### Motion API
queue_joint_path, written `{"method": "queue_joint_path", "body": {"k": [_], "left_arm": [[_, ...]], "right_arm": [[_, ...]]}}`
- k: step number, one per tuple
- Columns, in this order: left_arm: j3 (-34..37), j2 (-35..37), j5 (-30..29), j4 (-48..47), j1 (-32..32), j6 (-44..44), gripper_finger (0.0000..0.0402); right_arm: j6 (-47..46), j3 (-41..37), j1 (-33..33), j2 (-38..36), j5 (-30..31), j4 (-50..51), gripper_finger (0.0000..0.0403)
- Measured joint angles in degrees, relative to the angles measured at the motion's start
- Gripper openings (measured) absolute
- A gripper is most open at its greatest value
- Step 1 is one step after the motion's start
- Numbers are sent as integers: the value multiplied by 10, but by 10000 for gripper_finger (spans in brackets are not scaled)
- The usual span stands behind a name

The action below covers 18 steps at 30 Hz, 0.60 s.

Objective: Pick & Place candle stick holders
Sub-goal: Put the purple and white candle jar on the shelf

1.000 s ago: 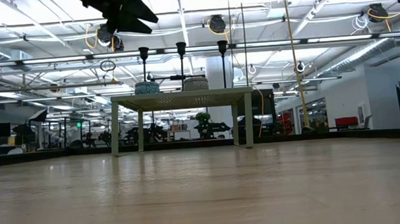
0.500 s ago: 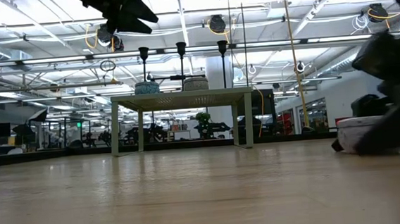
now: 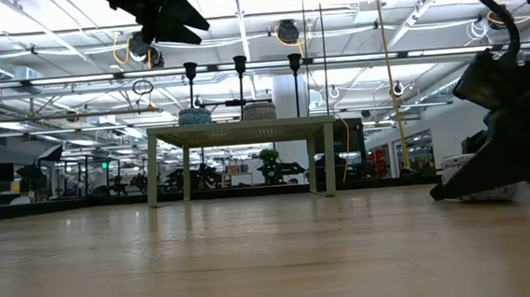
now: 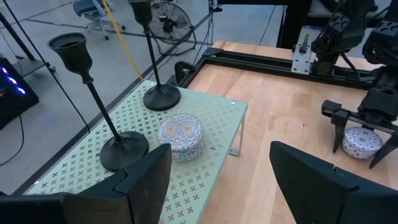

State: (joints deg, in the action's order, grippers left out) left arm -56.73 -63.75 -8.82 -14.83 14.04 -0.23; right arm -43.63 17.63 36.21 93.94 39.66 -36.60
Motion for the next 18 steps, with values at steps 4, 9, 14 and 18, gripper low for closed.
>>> {"method": "queue_joint_path", "body": {"k": [4, 9, 14, 18], "left_arm": [[0, 0, 0, 0, 0, 0, 273], [0, 0, 0, 4, 0, 1, 273], [0, 0, 0, 27, 0, 1, 274], [0, 0, 0, 31, 0, 1, 274]], "right_arm": [[42, -2, -8, 2, 93, -15, 277], [162, -1, -82, 1, 219, -140, 282], [421, 13, -199, 1, 130, -371, 277], [562, 68, -283, 1, 1, -453, 279]]}}
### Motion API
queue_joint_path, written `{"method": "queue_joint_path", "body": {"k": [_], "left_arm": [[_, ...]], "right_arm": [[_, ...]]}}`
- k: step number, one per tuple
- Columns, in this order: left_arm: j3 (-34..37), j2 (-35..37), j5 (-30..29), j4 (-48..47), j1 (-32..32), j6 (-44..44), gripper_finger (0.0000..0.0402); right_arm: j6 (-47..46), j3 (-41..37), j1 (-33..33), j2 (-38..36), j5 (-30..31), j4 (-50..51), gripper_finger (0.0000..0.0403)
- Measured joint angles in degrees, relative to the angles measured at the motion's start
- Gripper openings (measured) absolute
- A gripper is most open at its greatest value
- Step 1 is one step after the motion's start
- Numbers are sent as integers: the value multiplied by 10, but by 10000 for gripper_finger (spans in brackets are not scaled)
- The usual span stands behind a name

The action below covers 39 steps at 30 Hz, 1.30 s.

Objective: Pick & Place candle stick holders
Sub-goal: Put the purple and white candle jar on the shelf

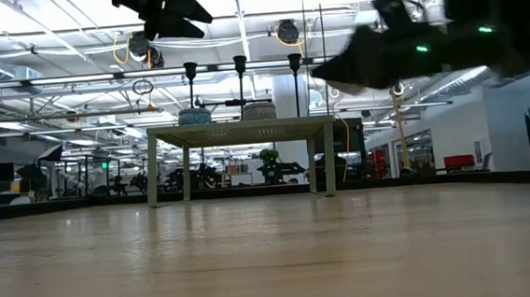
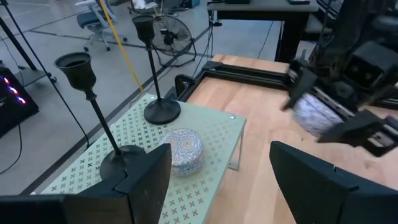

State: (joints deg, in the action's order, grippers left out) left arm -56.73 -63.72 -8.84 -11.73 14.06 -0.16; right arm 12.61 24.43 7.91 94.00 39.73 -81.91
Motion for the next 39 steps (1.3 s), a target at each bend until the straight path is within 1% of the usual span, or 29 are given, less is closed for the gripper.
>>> {"method": "queue_joint_path", "body": {"k": [2, 3, 6, 8, 10, 12, 13, 16, 19, 26, 30, 35, 39], "left_arm": [[0, 0, 0, 0, 0, 0, 273], [0, 0, 0, 0, 0, 0, 274], [0, 0, 0, -1, 0, 2, 273], [0, 0, 5, -1, 0, 3, 274], [0, 0, 14, -1, 0, 3, 273], [0, 0, 23, -2, 0, 3, 274], [0, 0, 30, -2, 0, 3, 273], [0, 0, 41, -5, 0, 4, 274], [0, 0, 44, -5, 0, 5, 274], [0, 0, 44, -5, 0, 31, 273], [0, 0, 44, -5, 0, 31, 274], [0, 0, 44, -14, 0, 30, 274], [0, 0, 44, -23, 0, 28, 274]], "right_arm": [[54, 45, -38, 0, -21, 34, 282], [72, 72, -57, 0, -24, 70, 282], [88, 160, -113, 0, -25, 249, 278], [59, 216, -148, 1, -30, 375, 278], [12, 260, -182, 1, -64, 473, 279], [-39, 287, -210, 0, -104, 533, 281], [-62, 293, -223, 0, -124, 548, 281], [-109, 295, -251, 0, -184, 554, 279], [-123, 295, -266, 0, -217, 565, 279], [-114, 295, -271, 0, -220, 596, 283], [-76, 295, -271, 0, -219, 596, 285], [-3, 295, -271, 0, -219, 567, 288], [17, 295, -271, 0, -219, 534, 283]]}}
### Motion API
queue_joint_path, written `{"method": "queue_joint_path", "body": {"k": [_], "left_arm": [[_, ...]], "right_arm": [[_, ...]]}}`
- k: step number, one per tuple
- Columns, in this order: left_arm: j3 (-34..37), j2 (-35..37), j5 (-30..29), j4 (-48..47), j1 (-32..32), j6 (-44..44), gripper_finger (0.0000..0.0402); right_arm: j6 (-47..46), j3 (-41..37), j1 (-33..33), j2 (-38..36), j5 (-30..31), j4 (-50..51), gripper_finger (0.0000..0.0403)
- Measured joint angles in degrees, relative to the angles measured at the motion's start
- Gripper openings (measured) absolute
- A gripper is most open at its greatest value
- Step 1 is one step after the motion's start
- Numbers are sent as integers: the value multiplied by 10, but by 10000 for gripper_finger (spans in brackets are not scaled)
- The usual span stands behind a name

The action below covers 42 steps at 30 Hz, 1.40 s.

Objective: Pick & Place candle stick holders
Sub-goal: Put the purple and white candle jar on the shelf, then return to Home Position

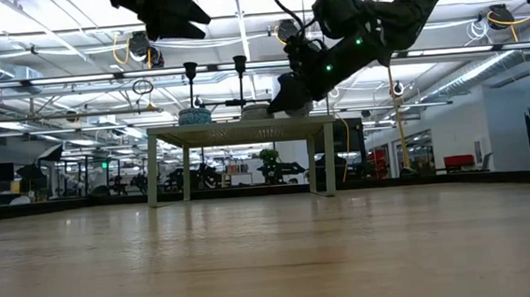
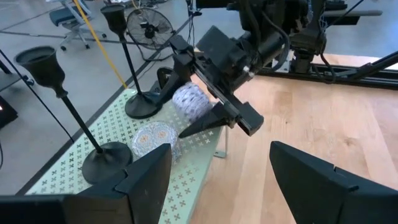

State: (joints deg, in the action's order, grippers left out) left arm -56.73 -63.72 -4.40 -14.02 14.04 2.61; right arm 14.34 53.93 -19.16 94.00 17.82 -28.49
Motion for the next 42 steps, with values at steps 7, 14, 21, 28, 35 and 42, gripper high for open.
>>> {"method": "queue_joint_path", "body": {"k": [7, 14, 21, 28, 35, 42], "left_arm": [[0, 0, 1, 0, 0, -14, 274], [0, 0, 1, 1, 0, -16, 274], [0, 0, 0, 4, 0, -16, 273], [0, 0, 0, 5, 0, -16, 273], [0, 0, 0, 5, 0, -14, 274], [0, 0, 0, 5, 0, -14, 274]], "right_arm": [[-23, 0, -12, 0, 1, 25, 283], [-62, 0, -34, 0, -1, 44, 298], [-61, 0, -46, 0, -30, 39, 306], [-64, 0, -49, 0, -76, 21, 322], [-57, 0, -44, 0, -75, -30, 334], [-46, 0, -43, -35, -74, 0, 334]]}}
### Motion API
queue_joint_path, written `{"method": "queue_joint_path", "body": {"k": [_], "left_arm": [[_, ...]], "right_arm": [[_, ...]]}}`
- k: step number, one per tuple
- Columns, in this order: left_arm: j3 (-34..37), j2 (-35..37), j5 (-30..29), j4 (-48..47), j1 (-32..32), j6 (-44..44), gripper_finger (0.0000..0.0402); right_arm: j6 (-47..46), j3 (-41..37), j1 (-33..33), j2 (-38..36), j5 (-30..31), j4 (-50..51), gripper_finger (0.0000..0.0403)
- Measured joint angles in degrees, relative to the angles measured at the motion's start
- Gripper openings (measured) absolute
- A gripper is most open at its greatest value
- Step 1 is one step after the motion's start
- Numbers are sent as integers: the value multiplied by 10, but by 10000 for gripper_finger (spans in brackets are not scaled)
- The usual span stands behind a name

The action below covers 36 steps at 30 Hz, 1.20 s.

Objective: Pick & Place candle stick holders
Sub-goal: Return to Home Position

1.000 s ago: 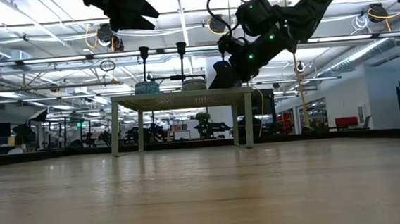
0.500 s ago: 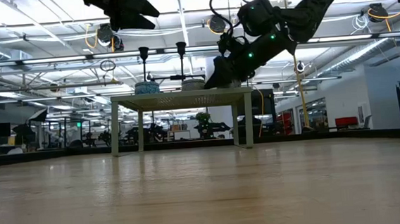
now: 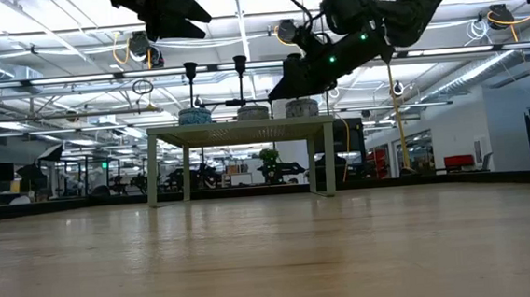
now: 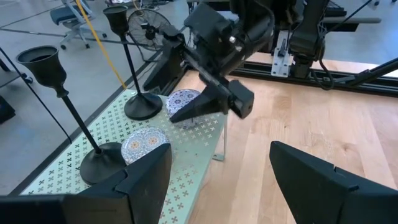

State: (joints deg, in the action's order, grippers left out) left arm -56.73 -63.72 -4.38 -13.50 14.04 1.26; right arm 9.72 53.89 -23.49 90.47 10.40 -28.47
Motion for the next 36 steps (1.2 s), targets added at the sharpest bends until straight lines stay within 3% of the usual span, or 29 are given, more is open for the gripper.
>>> {"method": "queue_joint_path", "body": {"k": [7, 15, 20, 25, 29, 32, 36], "left_arm": [[0, 0, -1, -1, 0, 19, 273], [0, 0, -17, -28, 0, 27, 273], [1, 26, -16, -81, -2, 43, 225], [0, 60, -16, -141, -7, 42, 106], [19, 87, -5, -130, -9, 37, 14], [46, 114, -1, -119, -9, 22, 20], [105, 160, -1, -71, -9, 12, 24]], "right_arm": [[34, 0, 29, -89, -1, 69, 334], [45, 0, 97, -228, -2, 228, 315], [18, 0, 134, -298, -2, 325, 253], [2, 0, 160, -351, -2, 410, 156], [-13, -4, 170, -383, -2, 462, 71], [-43, -27, 173, -412, -2, 467, 15], [-81, -75, 172, -462, -2, 464, 12]]}}
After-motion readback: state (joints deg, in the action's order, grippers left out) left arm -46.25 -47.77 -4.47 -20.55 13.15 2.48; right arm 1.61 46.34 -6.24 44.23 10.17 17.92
